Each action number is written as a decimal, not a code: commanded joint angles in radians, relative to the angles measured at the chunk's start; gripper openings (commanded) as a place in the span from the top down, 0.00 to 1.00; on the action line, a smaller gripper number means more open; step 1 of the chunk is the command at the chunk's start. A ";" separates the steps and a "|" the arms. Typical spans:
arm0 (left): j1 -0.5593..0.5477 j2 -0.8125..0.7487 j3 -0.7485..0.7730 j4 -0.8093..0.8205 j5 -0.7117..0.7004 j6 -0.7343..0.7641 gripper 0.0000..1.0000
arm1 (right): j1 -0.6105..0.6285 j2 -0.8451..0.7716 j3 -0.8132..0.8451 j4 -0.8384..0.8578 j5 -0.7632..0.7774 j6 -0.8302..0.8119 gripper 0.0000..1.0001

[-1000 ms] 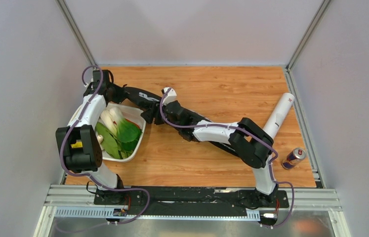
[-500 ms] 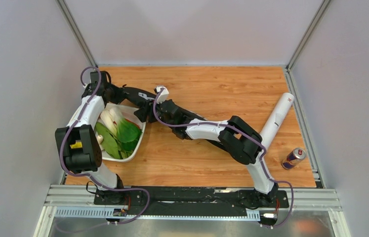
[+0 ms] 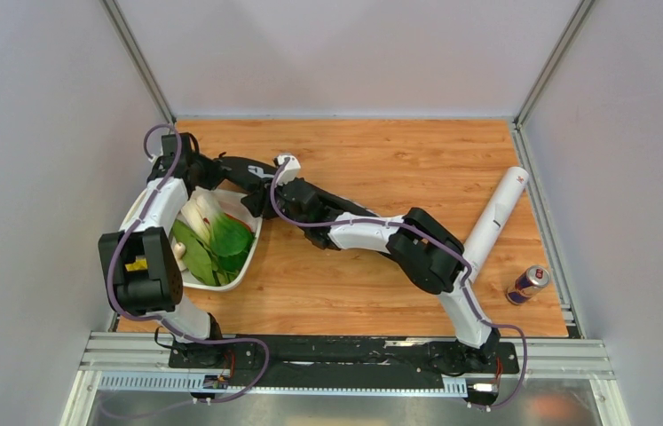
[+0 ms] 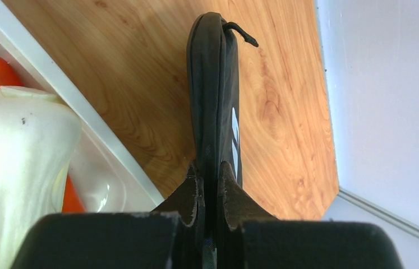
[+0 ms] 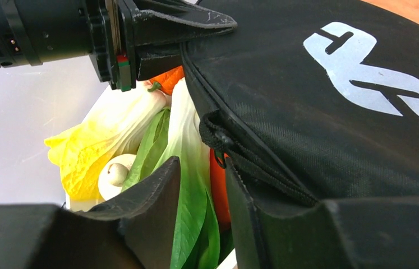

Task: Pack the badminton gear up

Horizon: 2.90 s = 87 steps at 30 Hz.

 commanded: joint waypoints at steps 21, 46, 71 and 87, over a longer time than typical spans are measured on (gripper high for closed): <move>-0.001 -0.114 0.071 -0.130 -0.205 0.051 1.00 | -0.036 -0.117 -0.134 0.077 0.155 -0.108 1.00; 0.001 -0.151 0.337 -0.210 -0.502 0.177 1.00 | -0.215 -0.595 -0.767 -0.277 0.355 -0.098 1.00; 0.000 -0.082 0.467 -0.323 -0.590 0.238 1.00 | -0.467 -0.657 -0.957 -0.397 0.453 0.049 1.00; 0.001 -0.115 0.323 -0.042 -0.321 0.396 1.00 | -0.445 -0.971 -0.798 -0.639 0.197 -0.285 0.46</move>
